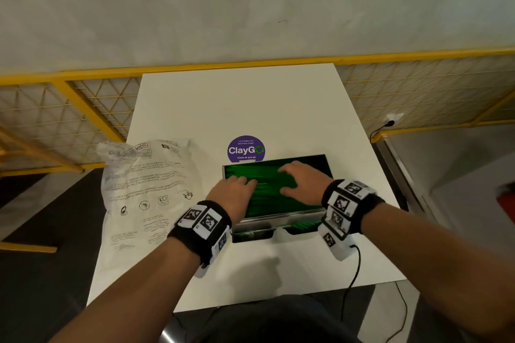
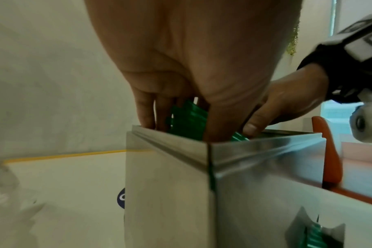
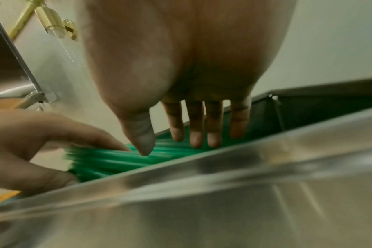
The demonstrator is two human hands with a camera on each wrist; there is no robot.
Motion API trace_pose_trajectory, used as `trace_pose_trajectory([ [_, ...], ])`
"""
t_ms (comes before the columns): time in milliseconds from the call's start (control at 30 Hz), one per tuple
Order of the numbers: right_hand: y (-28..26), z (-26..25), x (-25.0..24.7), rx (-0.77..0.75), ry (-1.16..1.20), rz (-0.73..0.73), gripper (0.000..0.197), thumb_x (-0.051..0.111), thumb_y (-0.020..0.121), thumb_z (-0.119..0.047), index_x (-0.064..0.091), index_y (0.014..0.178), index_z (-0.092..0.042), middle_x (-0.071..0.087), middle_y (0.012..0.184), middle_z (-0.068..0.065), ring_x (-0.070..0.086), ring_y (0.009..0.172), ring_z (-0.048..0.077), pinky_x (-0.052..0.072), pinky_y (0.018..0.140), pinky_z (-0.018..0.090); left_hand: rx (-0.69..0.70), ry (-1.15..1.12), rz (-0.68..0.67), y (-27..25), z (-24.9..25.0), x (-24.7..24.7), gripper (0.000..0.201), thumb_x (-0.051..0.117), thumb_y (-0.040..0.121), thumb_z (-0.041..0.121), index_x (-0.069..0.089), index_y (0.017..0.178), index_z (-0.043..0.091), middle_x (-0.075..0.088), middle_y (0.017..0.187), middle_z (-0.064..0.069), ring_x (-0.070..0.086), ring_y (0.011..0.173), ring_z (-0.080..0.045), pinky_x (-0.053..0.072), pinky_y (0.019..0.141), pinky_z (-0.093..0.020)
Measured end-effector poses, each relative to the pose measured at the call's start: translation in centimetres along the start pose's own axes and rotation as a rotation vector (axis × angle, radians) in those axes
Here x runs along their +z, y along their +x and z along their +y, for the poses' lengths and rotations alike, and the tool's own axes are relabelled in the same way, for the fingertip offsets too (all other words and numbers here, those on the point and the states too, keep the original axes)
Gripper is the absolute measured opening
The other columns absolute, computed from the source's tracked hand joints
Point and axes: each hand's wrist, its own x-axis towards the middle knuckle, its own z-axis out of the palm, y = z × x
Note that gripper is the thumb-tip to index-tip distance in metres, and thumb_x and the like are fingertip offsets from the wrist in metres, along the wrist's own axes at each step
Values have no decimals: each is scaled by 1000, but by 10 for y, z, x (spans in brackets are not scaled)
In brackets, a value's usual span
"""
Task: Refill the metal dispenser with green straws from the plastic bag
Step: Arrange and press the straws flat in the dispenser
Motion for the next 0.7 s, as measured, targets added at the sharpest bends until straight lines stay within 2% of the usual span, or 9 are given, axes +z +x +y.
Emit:
trace_pose_trajectory([
  [200,-3,17,10,63,1,-62,54,59,90,-33,40,138,-18,44,134,7,47,122,24,41,103,37,13,172,-116,16,4,-21,59,63,84,23,34,135,15,50,122,-9,49,113,-28,37,96,-40],
  [333,-3,15,17,57,-19,-45,51,57,91,-33,42,138,-18,44,134,8,48,120,25,42,101,40,-32,252,-199,29,18,-23,40,57,88,18,43,125,10,53,120,-10,54,111,-27,40,91,-37],
  [433,-6,15,20,50,-68,-18,51,55,92,-36,40,138,-20,42,134,7,46,121,26,42,101,43,-43,246,-245,33,19,-26,35,55,89,11,48,123,6,55,119,-12,55,111,-29,45,88,-38],
  [533,-11,14,21,-1,-109,129,46,57,90,-36,42,132,-21,42,129,5,45,118,25,40,99,42,5,159,-247,33,10,-30,43,55,88,8,41,129,7,57,118,-14,57,108,-31,48,87,-40],
  [600,-14,12,21,-56,-132,191,42,57,90,-37,45,127,-21,43,125,3,46,114,23,39,95,40,54,34,-223,33,-1,-34,54,63,84,12,38,132,12,57,117,-12,56,108,-30,48,88,-41],
  [700,-15,10,19,-77,-143,248,35,56,91,-35,47,120,-19,46,118,3,47,106,22,39,86,34,52,-159,-108,27,-16,-41,63,70,78,13,40,133,19,52,126,-8,51,115,-27,44,95,-39],
])
